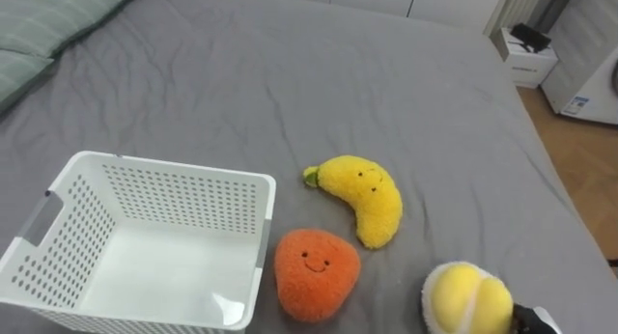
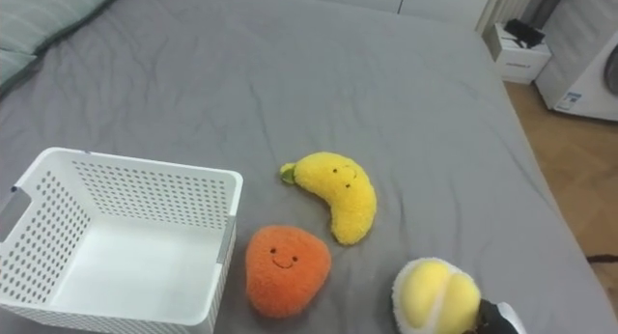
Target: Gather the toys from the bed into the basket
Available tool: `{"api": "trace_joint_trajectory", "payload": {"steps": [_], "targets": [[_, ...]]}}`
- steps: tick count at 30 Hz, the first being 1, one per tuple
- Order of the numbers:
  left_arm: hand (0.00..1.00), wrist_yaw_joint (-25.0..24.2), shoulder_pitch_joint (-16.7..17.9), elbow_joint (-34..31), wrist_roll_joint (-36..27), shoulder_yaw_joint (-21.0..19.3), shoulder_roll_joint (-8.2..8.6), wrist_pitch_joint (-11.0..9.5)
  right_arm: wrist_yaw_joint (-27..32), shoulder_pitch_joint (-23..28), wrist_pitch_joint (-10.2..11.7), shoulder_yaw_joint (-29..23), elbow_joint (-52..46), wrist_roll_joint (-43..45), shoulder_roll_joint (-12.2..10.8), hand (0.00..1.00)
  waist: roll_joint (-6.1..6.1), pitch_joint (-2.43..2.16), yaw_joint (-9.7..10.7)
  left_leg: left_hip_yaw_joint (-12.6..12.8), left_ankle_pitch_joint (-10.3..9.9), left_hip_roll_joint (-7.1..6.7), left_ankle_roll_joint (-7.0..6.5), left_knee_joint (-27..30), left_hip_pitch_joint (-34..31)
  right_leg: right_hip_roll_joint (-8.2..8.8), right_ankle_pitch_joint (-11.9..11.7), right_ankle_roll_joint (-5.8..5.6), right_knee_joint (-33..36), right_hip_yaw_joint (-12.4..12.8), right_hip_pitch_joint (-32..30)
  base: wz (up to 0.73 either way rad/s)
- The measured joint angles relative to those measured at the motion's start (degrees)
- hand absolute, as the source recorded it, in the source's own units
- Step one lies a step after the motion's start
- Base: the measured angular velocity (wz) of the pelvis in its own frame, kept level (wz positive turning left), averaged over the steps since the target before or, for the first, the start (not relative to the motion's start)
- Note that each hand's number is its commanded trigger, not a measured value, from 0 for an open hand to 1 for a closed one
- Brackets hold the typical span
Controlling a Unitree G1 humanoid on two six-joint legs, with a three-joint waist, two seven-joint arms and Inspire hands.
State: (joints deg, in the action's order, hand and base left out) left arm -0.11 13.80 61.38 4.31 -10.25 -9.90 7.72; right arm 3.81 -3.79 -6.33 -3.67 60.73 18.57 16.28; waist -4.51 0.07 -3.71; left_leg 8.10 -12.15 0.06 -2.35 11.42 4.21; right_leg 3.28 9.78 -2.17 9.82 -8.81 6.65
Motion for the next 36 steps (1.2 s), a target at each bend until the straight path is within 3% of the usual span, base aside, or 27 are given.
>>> {"api": "trace_joint_trajectory", "payload": {"steps": [14,19,24,29,32,36], "targets": [[0.0,-0.05,-1.31,-0.73,-0.38,0.98,-0.11,0.66,0.27,-1.17,-0.17,0.03,-0.82,0.38,-0.29,1.0,0.84,0.32,0.36,-0.64,0.0,-0.07,0.0,0.27,-0.76,0.13,0.0,0.0,-0.03,-0.9,-0.25,0.01],[0.0,-0.07,-3.25,0.84,-1.49,2.33,-0.2,-0.57,0.37,-1.73,0.2,0.03,-3.26,-0.38,-0.06,1.0,1.21,0.26,0.72,-0.57,0.02,-0.07,0.01,0.28,-0.94,0.17,0.0,0.0,0.03,-0.9,-0.58,-0.01],[0.0,-0.74,-3.57,0.4,-1.42,1.98,-0.26,-1.33,0.05,-1.61,0.47,0.01,-15.43,-0.15,-0.09,1.0,1.19,0.03,1.67,0.02,0.1,-0.05,0.03,0.22,-0.66,0.14,0.0,0.0,0.14,-0.41,-1.15,-0.04],[0.0,-1.0,-3.03,0.52,-1.55,1.96,-0.52,-2.06,-0.81,-1.48,0.85,-0.01,-32.41,-0.06,-0.13,1.0,0.83,0.15,2.44,0.61,0.26,0.0,0.02,-0.35,-0.63,0.11,0.0,0.0,0.6,-0.18,-1.39,-0.04],[0.0,-0.96,-2.95,0.52,-1.67,2.03,-0.48,-2.71,-0.82,-1.45,1.12,0.1,-38.12,-0.16,-0.22,1.0,0.07,-0.12,1.84,0.57,0.25,-0.03,0.01,-0.7,-0.63,0.14,0.0,-0.01,0.58,-0.31,-1.32,0.0],[0.0,-0.62,-2.5,-0.3,-1.66,2.13,-0.34,-2.94,-0.86,-1.44,1.26,0.16,-44.2,-0.62,-0.22,1.0,0.02,-0.2,1.72,0.38,0.26,-0.05,-0.01,-0.67,-0.81,0.22,0.0,-0.01,0.79,-0.77,-1.56,0.0]]}}
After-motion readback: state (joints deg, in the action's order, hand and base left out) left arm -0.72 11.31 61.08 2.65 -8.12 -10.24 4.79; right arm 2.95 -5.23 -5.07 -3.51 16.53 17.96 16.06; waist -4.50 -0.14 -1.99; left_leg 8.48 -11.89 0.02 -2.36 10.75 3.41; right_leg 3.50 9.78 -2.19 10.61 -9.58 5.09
